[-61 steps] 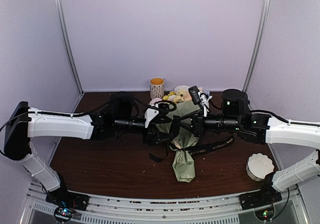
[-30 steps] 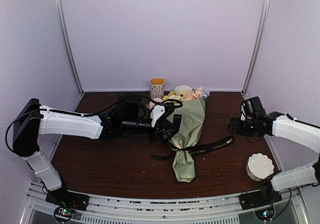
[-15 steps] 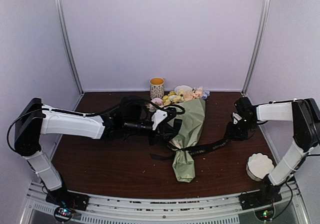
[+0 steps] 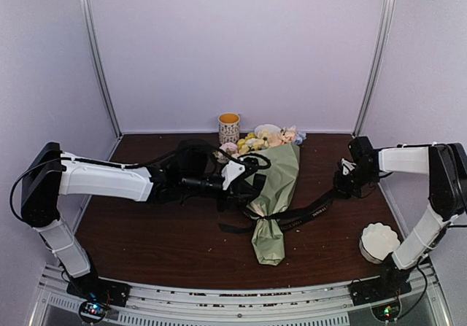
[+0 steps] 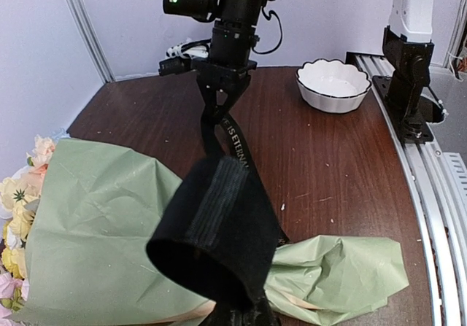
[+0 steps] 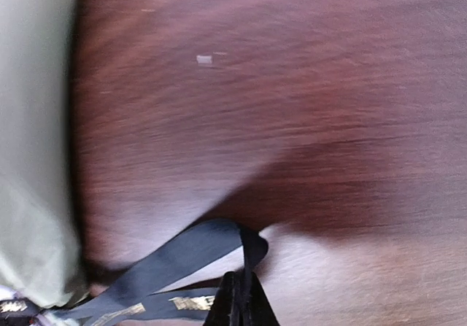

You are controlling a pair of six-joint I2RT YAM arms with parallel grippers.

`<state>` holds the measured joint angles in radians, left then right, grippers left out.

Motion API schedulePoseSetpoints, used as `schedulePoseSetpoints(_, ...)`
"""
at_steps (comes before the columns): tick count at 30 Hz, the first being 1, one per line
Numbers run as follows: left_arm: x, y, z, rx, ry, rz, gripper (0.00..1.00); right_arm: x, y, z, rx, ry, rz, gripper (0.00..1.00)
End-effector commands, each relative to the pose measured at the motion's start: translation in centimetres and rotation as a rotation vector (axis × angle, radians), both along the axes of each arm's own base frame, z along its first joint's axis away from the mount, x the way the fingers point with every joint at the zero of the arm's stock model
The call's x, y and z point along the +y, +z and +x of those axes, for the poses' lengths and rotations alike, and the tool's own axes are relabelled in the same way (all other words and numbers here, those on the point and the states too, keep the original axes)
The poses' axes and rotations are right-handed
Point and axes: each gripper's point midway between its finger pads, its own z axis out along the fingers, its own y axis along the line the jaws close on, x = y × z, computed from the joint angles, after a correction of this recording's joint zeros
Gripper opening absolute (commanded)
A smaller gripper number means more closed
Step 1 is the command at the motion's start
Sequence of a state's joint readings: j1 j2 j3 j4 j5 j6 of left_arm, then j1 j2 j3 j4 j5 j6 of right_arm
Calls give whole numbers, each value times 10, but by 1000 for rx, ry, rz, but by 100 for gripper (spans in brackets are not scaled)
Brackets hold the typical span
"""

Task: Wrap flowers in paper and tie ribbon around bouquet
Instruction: Pick up the right side of the half-tied ribbon from the center of the board, then cross the half-tied ribbon over the folded bouquet.

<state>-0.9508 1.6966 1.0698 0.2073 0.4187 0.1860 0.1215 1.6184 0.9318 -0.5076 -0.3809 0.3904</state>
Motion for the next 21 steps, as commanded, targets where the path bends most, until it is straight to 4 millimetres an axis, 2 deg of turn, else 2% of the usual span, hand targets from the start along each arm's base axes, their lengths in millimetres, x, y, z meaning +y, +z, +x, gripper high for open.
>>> schedulePoseSetpoints(1, -3, 10, -1, -55, -2, -9, 0, 35, 81, 9, -196, 112, 188, 0)
schedulePoseSetpoints(5, -2, 9, -6, -69, -8, -24, 0, 90, 172, -6, -413, 287, 309, 0)
schedulePoseSetpoints(7, -2, 10, -10, -80, -9, -36, 0, 137, 214, -25, -492, 422, 361, 0)
schedulePoseSetpoints(9, -3, 11, -16, -101, -17, -43, 0, 173, 247, -36, -555, 493, 413, 0)
schedulePoseSetpoints(11, -2, 13, -21, -119, -19, -47, 0, 205, 268, -39, -598, 524, 459, 0)
schedulePoseSetpoints(15, 4, 12, -28, -128, -17, -73, 0, 263, 286, -41, -630, 585, 500, 0)
schedulePoseSetpoints(19, 8, 13, -35, -110, -23, -97, 0, 318, 265, -49, -553, 673, 471, 0)
schedulePoseSetpoints(21, 10, 13, -38, -106, -26, -105, 0, 339, 252, -55, -508, 722, 448, 7)
